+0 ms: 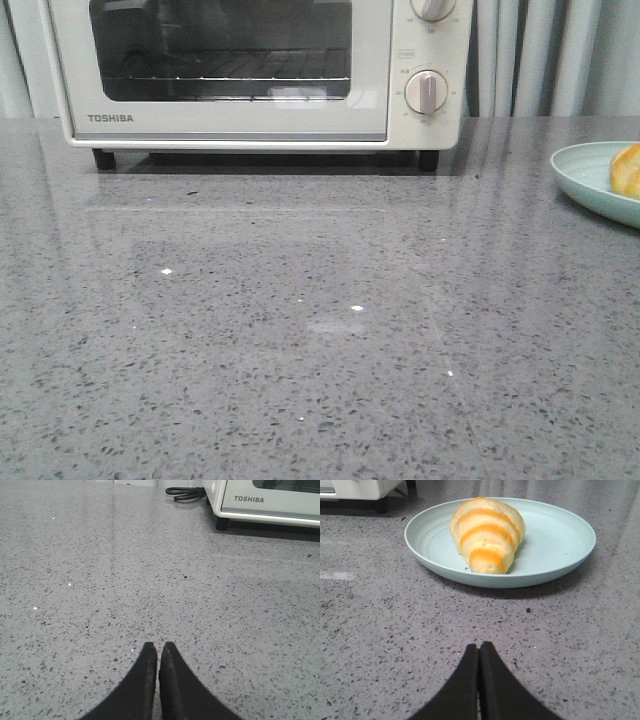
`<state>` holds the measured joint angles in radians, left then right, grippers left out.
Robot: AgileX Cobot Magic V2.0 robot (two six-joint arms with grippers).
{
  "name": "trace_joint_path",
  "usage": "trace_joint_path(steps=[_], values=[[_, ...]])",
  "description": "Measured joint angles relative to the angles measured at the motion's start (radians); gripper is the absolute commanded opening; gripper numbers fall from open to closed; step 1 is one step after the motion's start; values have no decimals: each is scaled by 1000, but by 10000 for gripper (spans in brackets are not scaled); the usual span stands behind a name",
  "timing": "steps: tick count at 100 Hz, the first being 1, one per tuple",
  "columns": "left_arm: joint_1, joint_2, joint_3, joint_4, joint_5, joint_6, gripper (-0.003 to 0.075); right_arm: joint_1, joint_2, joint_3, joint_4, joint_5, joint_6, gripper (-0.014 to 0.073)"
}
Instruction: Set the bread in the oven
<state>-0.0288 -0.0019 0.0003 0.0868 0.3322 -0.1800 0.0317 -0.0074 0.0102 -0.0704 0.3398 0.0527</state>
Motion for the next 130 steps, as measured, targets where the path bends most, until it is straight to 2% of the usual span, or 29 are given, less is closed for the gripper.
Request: trace_joint_path(steps=[96, 113, 130], values=[[0, 0, 0, -11, -26, 0, -21, 0, 0, 0, -2, 0, 0, -75], [0, 0, 0, -17, -162, 0, -21, 0, 0, 0, 34, -63, 9, -75], [0, 0, 0, -17, -414, 0, -21, 0, 0, 0, 58, -292, 13, -75]])
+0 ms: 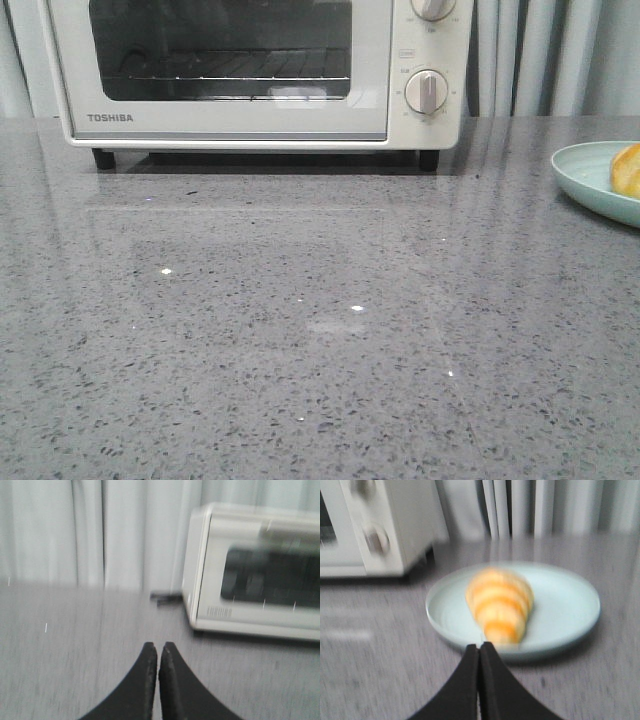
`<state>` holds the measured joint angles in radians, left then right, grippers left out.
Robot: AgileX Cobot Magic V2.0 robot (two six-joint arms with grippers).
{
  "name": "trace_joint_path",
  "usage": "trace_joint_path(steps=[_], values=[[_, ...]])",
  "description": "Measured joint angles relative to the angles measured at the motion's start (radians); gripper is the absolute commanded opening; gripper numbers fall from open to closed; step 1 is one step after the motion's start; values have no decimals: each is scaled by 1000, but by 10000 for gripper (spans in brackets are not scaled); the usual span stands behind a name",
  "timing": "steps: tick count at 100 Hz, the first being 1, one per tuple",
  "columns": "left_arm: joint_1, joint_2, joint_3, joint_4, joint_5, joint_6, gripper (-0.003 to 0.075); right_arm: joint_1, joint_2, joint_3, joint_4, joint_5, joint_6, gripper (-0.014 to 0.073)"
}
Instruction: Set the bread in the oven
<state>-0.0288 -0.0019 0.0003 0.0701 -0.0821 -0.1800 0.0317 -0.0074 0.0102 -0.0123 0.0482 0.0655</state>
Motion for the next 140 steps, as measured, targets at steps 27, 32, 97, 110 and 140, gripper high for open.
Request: trace_joint_path(steps=[27, 32, 97, 110, 140], values=[[0, 0, 0, 0, -233, 0, -21, 0, 0, 0, 0, -408, 2, -75], [0, 0, 0, 0, -254, 0, -21, 0, 0, 0, 0, -486, 2, -75], [0, 0, -122, 91, -214, -229, -21, 0, -5, -229, 12, 70, 133, -75], [-11, 2, -221, 106, -98, -235, -21, 0, 37, -339, 12, 236, 135, -75], [-137, 156, -461, 108, 64, -239, -22, 0, 249, -574, 55, 493, 135, -75]])
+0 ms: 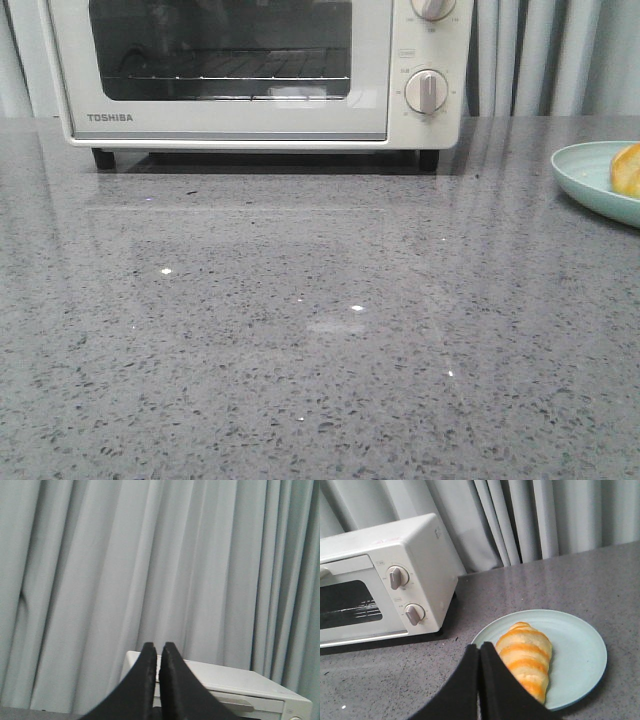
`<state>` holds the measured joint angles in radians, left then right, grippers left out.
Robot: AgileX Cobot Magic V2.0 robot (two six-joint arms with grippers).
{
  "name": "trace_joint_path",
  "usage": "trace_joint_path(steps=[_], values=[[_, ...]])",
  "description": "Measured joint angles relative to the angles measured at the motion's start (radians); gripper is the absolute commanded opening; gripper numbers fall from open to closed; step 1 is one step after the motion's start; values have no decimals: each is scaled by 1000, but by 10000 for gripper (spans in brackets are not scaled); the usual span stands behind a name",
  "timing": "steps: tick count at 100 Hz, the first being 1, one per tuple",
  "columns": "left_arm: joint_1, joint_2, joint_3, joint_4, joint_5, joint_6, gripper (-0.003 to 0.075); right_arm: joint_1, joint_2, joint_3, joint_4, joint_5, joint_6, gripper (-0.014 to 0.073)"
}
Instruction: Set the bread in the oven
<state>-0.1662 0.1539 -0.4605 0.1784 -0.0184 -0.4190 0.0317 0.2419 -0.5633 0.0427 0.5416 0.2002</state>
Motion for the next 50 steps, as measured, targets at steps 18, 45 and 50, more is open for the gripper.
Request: trace_joint_path(steps=[18, 45, 50], values=[[-87, 156, -141, 30, 48, 0, -22, 0, 140, -136, 11, 148, 0, -75], [-124, 436, -325, 64, 178, 0, -22, 0, 294, -277, 23, 264, 3, -75], [-124, 486, -356, 65, 198, 0, -22, 0, 313, -301, 23, 281, 3, -75]])
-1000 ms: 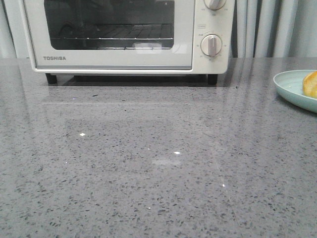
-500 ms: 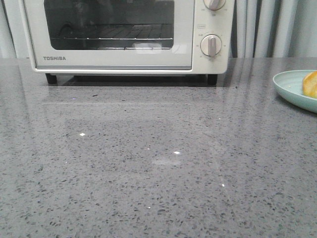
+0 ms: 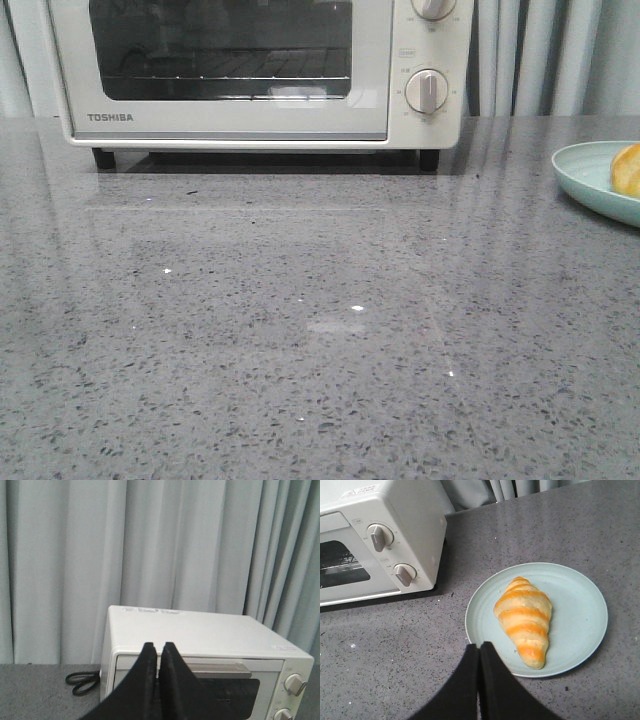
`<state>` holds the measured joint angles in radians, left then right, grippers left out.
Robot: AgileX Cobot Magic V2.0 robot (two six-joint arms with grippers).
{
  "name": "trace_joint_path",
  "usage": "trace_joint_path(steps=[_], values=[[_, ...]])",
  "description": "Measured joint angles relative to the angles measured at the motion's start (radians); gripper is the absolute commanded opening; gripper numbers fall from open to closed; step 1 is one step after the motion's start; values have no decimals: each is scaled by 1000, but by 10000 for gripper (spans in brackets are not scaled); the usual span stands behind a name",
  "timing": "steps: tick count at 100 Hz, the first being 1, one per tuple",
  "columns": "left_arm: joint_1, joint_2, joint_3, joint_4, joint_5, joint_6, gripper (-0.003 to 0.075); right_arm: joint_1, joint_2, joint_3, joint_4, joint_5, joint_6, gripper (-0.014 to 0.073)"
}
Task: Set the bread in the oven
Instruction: 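Pull the toaster oven door down open with the left gripper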
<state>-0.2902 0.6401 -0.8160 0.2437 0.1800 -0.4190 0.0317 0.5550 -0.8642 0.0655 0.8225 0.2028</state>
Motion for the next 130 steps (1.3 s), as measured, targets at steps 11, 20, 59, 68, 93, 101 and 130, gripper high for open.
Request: trace_joint_path(steps=[11, 20, 59, 68, 93, 101, 130], values=[[0, 112, -61, 0, 20, 0, -22, 0, 41, -40, 0, 47, 0, -75], [0, 190, -108, 2, 24, 0, -22, 0, 67, -61, 0, 70, 0, -75], [-55, 495, -233, 2, -47, 0, -21, 0, 83, -71, 1, 107, -4, -75], [-84, 555, -265, 2, -61, 0, -21, 0, 83, -71, 1, 107, -6, -75], [-113, 709, -360, 2, -88, 0, -21, 0, 83, -71, 1, 109, -6, -75], [-115, 743, -381, 2, -88, 0, -21, 0, 83, -71, 1, 117, -6, -75], [-115, 820, -392, -16, -115, 0, -21, 0, 83, -71, 1, 130, -7, -75]])
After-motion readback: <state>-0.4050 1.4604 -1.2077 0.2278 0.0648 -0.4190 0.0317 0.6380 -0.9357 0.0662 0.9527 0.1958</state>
